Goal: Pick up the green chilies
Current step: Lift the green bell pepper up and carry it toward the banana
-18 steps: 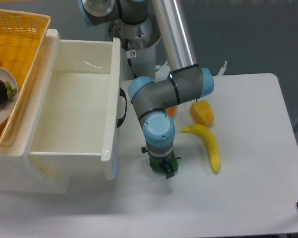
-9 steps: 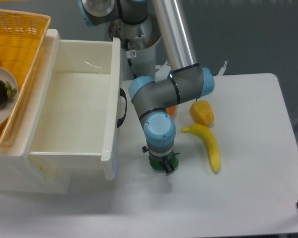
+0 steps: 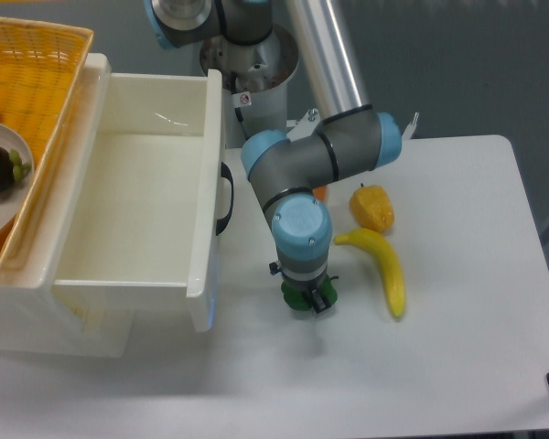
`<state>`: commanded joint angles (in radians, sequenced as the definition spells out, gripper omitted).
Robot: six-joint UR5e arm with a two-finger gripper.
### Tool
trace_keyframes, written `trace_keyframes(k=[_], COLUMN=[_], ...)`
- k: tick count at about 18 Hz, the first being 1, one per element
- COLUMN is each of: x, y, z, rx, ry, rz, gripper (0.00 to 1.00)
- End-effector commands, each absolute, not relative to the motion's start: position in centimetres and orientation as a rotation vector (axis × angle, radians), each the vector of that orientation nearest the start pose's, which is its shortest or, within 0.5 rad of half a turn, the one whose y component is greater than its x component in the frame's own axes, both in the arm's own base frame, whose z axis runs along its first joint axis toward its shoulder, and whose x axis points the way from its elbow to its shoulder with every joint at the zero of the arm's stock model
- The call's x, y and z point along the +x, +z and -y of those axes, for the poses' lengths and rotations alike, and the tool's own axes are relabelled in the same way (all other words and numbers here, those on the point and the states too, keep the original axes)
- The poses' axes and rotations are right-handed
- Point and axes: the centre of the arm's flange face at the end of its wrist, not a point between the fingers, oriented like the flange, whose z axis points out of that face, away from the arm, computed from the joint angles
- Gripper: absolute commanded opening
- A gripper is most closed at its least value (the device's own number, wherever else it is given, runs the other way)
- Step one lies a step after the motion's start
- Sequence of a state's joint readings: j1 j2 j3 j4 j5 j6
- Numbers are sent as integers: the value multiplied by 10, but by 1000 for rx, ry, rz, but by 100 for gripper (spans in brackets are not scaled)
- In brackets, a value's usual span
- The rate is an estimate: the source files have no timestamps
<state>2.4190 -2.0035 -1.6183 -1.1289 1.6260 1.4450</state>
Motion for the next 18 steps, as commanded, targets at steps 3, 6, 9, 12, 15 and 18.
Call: trace_keyframes(k=[3,6,9,12,15,18], x=[-384,-381,-383,-383,-382,-379], y=[285,307,330,352,361,365], z=[-495,-483,-467,-452,-443,-440], rx=[-3082,-3101,-3076,-3063,-3063,-3062], ry=[-19,-35,-75,-86,-105,-106], rz=[-878,-801,-698,-652,-634,-632], gripper=[44,44,44,44,44,44])
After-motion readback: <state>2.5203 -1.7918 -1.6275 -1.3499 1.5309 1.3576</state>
